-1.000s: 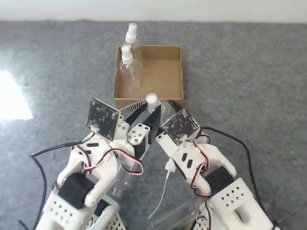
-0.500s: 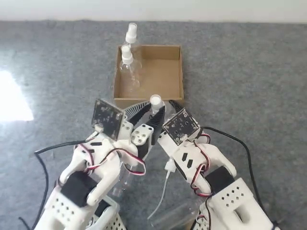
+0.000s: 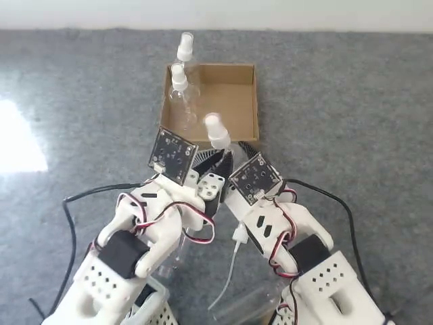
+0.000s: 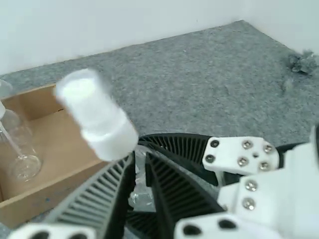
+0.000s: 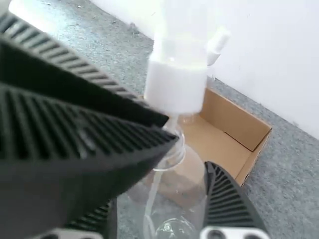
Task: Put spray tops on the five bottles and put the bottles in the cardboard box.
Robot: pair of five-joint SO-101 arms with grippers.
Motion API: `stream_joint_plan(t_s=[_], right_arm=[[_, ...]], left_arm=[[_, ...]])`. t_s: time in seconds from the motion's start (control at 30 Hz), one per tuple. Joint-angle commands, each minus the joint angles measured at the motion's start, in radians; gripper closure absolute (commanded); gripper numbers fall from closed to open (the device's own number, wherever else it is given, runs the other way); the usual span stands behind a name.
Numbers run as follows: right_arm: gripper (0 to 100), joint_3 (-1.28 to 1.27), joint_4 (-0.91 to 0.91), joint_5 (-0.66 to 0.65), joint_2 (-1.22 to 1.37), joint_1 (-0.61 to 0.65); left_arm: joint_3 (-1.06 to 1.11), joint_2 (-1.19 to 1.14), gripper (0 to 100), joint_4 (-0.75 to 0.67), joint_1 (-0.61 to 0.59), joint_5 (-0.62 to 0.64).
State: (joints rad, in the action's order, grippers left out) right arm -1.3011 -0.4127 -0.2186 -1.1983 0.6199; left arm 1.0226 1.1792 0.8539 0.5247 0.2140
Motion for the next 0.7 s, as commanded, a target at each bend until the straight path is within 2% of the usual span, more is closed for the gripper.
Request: stream_joint_plan(t_s=[0.0,0.2,0.4,0.67], right_arm=[[91.2,0.014,0.013,-0.006,-0.041,-0.015],[91.2,0.014,0.013,-0.006,-0.041,-0.015],[91.2,0.014,0.013,-0.006,-0.041,-0.015],[91.2,0.014,0.013,-0.006,-0.041,-0.016]], left_arm=[[-0.038,-0.008,92,-0.015,-0.005,-0.005],[-0.082,-0.006,91,0.057,-0.003,-0.005],[-0.140,-0.006,80,0.141,-0.006,0.000],[-0.236,-0.005,80,0.253,-0.020,-0.008]])
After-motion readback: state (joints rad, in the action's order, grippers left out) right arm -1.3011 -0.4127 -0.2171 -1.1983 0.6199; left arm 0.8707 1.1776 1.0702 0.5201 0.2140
